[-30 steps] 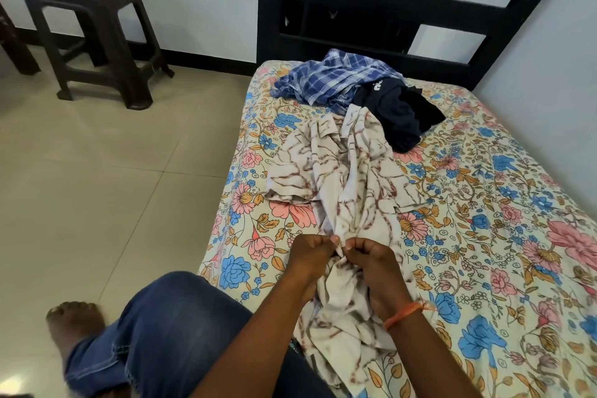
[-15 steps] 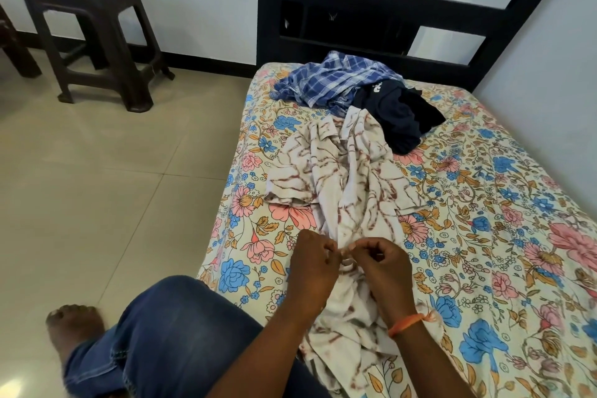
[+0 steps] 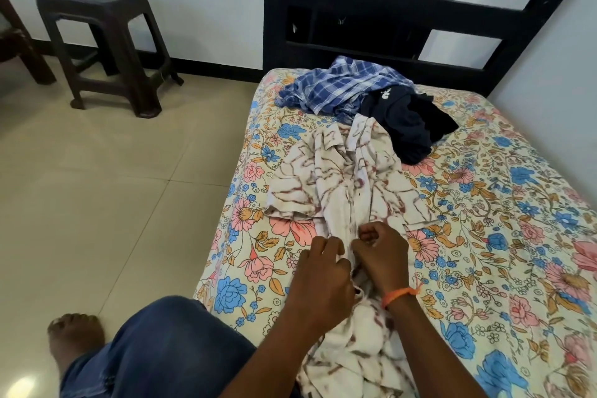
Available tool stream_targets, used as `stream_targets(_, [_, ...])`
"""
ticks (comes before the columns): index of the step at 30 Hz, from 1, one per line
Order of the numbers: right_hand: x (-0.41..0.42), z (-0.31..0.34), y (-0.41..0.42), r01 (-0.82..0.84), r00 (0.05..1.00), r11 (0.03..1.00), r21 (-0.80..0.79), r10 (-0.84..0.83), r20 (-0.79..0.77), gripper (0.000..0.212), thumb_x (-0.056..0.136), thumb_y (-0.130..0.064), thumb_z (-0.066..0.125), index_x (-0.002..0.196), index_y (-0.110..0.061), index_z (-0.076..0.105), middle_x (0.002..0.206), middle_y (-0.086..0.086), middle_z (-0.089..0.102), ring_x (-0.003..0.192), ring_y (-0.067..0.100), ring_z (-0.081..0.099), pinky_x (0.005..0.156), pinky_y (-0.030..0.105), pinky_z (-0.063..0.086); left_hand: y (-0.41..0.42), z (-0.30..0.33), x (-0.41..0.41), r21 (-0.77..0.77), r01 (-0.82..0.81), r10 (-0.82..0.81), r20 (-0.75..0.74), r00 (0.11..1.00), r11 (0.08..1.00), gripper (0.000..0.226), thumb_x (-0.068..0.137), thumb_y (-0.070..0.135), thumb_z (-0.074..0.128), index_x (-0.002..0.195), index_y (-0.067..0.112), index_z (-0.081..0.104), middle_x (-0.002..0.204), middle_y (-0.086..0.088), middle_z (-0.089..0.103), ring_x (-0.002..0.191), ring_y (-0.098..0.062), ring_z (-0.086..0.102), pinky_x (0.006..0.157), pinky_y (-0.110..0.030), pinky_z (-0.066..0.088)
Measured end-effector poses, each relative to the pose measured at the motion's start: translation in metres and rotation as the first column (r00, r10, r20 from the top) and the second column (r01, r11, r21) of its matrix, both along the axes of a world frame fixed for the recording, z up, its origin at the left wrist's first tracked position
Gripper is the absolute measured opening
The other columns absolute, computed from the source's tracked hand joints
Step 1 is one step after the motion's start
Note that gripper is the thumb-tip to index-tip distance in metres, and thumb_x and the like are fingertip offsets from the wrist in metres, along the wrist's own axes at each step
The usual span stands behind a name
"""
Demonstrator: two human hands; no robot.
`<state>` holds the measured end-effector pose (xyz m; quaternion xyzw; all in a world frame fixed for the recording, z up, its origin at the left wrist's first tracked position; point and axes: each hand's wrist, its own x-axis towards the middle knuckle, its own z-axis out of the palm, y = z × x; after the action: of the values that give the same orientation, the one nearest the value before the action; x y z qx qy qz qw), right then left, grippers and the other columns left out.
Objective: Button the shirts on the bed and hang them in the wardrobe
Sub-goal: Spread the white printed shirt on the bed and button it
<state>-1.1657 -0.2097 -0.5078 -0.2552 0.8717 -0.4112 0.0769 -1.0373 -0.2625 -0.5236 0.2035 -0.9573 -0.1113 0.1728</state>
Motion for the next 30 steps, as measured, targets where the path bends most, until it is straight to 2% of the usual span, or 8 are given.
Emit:
stream_targets(5, [0.002,-0.010,0.002,0.132,0.989,0.982,-0.136,-0.123,0.077,0.011,0.080,-0.008,0.071,0.081,-0.019,0.073,0.072,-0.010,0.067,0.070,0.002,0.062,0.064,0.014,0.043,-0.010,0.022,-0.028,0.020,-0.005,0.008,-0.162,0.987,1.000,0.019,0.075,0.016,0.050,0.068,0.009,0.067,0.074,-0.007,0.061,0.074,-0.028,0.055,0.061,-0.036,0.050])
stream_targets(8, [-0.001,-0.016,-0.001,0.160,0.981,0.975,-0.153,-0.139,0.135,0.009,0.084,-0.015,0.072,0.089,-0.020,0.077,0.081,-0.005,0.073,0.077,0.010,0.068,0.067,0.015,0.047,-0.021,0.023,-0.044,0.304,-0.204,0.250,-0.120,0.961,0.931,0.014,0.088,0.009,0.051,0.087,0.009,0.064,0.085,-0.008,0.060,0.082,-0.029,0.058,0.061,-0.035,0.045])
stream_targets(10, [-0.002,-0.022,-0.004,0.153,0.985,0.980,-0.129,-0.139,0.106,0.015,0.084,-0.023,0.074,0.099,-0.019,0.078,0.087,-0.004,0.074,0.081,0.012,0.068,0.067,0.010,0.042,-0.029,0.016,-0.051,0.377,-0.309,0.353,-0.051,0.934,0.873,0.015,0.095,0.010,0.048,0.083,0.012,0.056,0.086,-0.007,0.054,0.083,-0.028,0.057,0.061,-0.033,0.037])
stream_targets(13, [-0.001,-0.031,-0.003,0.122,0.992,0.980,-0.158,-0.123,0.005,0.019,0.083,-0.028,0.078,0.100,-0.020,0.078,0.087,-0.005,0.073,0.082,0.011,0.067,0.070,0.016,0.045,-0.034,0.003,-0.054,0.430,-0.347,0.403,-0.044,0.914,0.834,0.027,0.096,0.017,0.048,0.069,0.016,0.047,0.075,-0.002,0.050,0.078,-0.024,0.057,0.060,-0.033,0.037])
stream_targets(17, [0.007,-0.042,0.001,0.147,0.978,0.971,-0.190,-0.171,-0.116,0.012,0.087,-0.019,0.074,0.099,-0.017,0.078,0.086,-0.006,0.071,0.081,0.014,0.065,0.072,0.023,0.047,-0.038,-0.005,-0.055,0.610,-0.369,0.506,-0.061,0.860,0.701,0.019,0.090,0.028,0.057,0.075,0.025,0.069,0.072,0.011,0.064,0.068,-0.004,0.056,0.056,-0.023,0.041])
stream_targets(23, [0.012,-0.041,0.002,0.245,0.968,0.913,-0.327,-0.248,0.032,0.013,0.086,-0.018,0.075,0.085,-0.029,0.070,0.078,-0.007,0.071,0.074,0.011,0.067,0.069,0.028,0.051,-0.047,-0.003,-0.053,0.690,-0.351,0.461,0.028,0.887,0.633,0.014,0.083,0.035,0.060,0.072,0.030,0.067,0.070,0.016,0.065,0.066,0.001,0.058,0.054,-0.021,0.038])
stream_targets(27, [0.020,-0.039,0.004,0.108,0.975,0.952,-0.287,-0.159,-0.159,0.009,0.089,-0.030,0.067,0.084,-0.025,0.071,0.078,-0.010,0.067,0.072,0.006,0.060,0.064,0.020,0.043,-0.039,0.001,-0.042,0.710,-0.207,0.384,-0.096,0.918,0.673,0.019,0.090,0.029,0.058,0.073,0.033,0.062,0.070,0.015,0.062,0.069,-0.001,0.059,0.061,-0.025,0.045])
stream_targets(30, [0.027,-0.044,0.010,0.004,0.956,0.966,-0.260,-0.080,-0.281,0.025,0.092,-0.033,0.055,0.093,-0.016,0.073,0.083,-0.006,0.067,0.074,0.008,0.059,0.065,0.022,0.045,-0.025,0.004,-0.032,0.687,-0.106,0.292,-0.161,0.943,0.719,0.022,0.097,0.024,0.052,0.078,0.030,0.061,0.068,0.013,0.058,0.061,-0.001,0.057,0.061,-0.019,0.045])
